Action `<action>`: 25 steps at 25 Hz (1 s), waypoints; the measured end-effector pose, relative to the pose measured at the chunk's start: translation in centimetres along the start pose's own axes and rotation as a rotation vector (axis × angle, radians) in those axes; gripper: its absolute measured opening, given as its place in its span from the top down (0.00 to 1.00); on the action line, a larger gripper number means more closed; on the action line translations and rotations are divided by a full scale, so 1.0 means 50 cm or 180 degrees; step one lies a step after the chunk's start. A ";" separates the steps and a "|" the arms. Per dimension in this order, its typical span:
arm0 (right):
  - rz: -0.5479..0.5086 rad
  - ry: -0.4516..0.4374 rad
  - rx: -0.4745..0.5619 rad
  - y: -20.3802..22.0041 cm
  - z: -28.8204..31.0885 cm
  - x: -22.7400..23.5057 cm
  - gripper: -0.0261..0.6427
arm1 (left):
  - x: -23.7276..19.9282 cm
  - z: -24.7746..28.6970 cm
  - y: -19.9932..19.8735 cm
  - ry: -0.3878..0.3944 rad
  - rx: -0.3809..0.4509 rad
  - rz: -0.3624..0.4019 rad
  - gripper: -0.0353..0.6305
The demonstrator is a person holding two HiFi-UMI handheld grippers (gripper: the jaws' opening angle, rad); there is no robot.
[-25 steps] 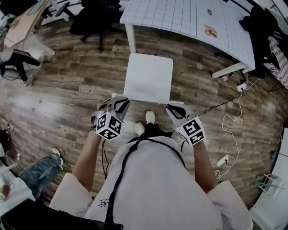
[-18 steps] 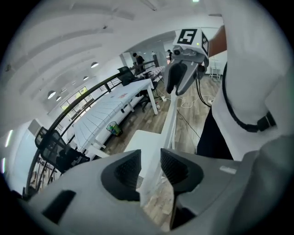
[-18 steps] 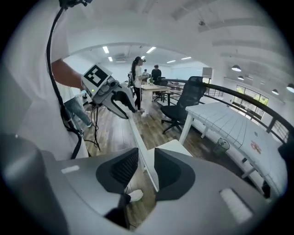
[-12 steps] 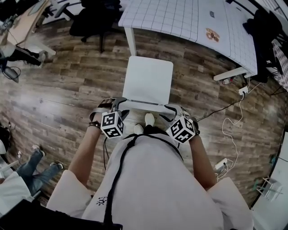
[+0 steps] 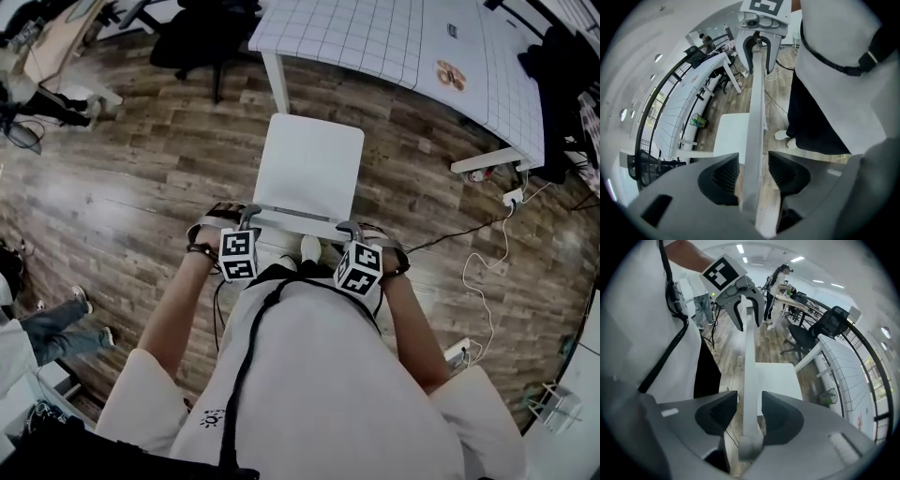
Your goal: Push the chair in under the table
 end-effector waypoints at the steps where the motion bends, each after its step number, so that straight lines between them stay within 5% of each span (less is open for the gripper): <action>1: -0.0041 0.0009 -0.0028 0.001 0.003 0.000 0.72 | -0.002 0.001 -0.001 -0.0006 -0.0021 0.0019 0.68; 3: -0.0066 0.0024 -0.0032 0.001 0.007 0.001 0.83 | -0.002 0.002 0.000 -0.0014 -0.0079 0.0112 0.72; 8: -0.0046 -0.0078 -0.0017 0.002 0.011 0.002 0.83 | 0.004 0.014 0.006 0.0008 -0.0305 0.0394 0.79; 13: 0.0042 -0.0143 -0.0099 0.000 0.009 0.007 0.83 | -0.004 0.015 0.007 0.0235 -0.0187 0.0337 0.81; 25: 0.0158 -0.0036 -0.0130 -0.024 0.021 0.029 0.83 | -0.049 0.019 0.032 0.0289 -0.0079 0.0296 0.80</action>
Point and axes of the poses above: the fingertips, and each gripper's own axes: z forward along the fingers, x to its right, y out of its underside, the point moved 5 cm from there along -z, backward along the fingers, and after that the axes turned 2 degrees about x, right-handed, at the moved point
